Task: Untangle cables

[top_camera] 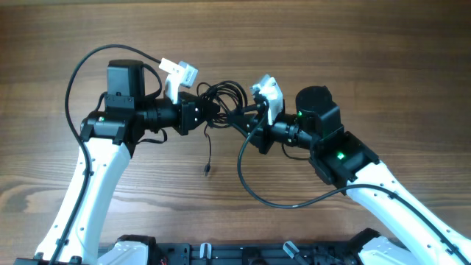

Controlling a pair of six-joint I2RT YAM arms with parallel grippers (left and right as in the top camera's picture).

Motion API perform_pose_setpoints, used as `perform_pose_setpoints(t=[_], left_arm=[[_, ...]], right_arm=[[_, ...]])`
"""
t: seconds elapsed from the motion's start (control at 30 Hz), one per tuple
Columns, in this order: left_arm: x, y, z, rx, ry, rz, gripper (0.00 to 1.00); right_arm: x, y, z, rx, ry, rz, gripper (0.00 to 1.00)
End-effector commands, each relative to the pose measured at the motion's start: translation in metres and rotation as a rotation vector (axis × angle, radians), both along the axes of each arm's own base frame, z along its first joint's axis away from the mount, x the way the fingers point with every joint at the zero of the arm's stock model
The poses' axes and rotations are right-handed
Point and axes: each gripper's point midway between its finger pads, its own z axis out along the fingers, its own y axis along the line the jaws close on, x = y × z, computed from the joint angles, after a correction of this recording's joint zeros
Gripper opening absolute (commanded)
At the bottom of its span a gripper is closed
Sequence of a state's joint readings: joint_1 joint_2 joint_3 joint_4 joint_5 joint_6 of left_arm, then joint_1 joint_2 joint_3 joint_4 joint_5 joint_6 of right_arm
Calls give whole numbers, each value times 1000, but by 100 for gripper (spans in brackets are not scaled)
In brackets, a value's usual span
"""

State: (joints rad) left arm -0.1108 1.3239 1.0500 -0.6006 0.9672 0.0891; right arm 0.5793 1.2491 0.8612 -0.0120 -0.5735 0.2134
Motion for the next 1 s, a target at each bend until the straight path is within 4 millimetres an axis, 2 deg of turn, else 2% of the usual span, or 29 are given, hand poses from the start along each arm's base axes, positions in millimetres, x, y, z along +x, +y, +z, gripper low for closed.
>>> perform_pose_setpoints(t=[0.0, 0.07, 0.13, 0.23, 0.3, 0.37, 0.4, 0.43, 0.5, 0.57, 0.67, 0.73, 0.77, 0.83, 0.9, 0.97], left_arm=[[-4, -3, 6, -27, -3, -26, 4], [-6, -3, 4, -28, 10, -27, 4], [-13, -7, 11, -74, 20, -66, 4], [-19, -11, 16, -112, 29, -98, 4], [-20, -10, 15, -109, 43, -96, 4], [-18, -8, 10, -82, 51, -73, 4], [-16, -4, 2, -43, 70, -43, 4], [-17, -3, 0, -35, 81, -38, 4], [-17, -3, 0, -36, 83, -39, 4], [-17, -3, -1, -36, 84, -38, 4], [-17, -3, 0, -36, 83, -38, 4], [-17, -3, 0, -36, 79, -38, 4], [-16, -3, 0, -36, 74, -38, 4], [-15, -3, 1, -37, 67, -38, 4], [-13, -3, 2, -35, 52, -35, 4], [-10, -1, 0, -19, 45, -22, 4]], right_arm=[[-5, 9, -2, 31, 70, 44, 22], [-4, 9, -6, 24, 76, 45, 22], [11, 3, -19, -24, 82, -42, 22], [30, -6, -31, -71, 71, -149, 5], [48, -22, -37, -117, 59, -293, 5], [71, -56, -36, -135, 78, -552, 4], [83, -95, -29, -136, 83, -793, 4], [85, -113, -26, -155, 66, -881, 4], [84, -162, -27, -259, 26, -1107, 4], [78, -196, -33, -378, -2, -1248, 4], [74, -214, -42, -396, 49, -1316, 4], [75, -203, -49, -366, 100, -1239, 7], [75, -195, -53, -349, 132, -1187, 13], [71, -171, -59, -316, 189, -1056, 46], [55, -121, -63, -317, 198, -704, 70], [42, -97, -60, -275, 219, -546, 73]])
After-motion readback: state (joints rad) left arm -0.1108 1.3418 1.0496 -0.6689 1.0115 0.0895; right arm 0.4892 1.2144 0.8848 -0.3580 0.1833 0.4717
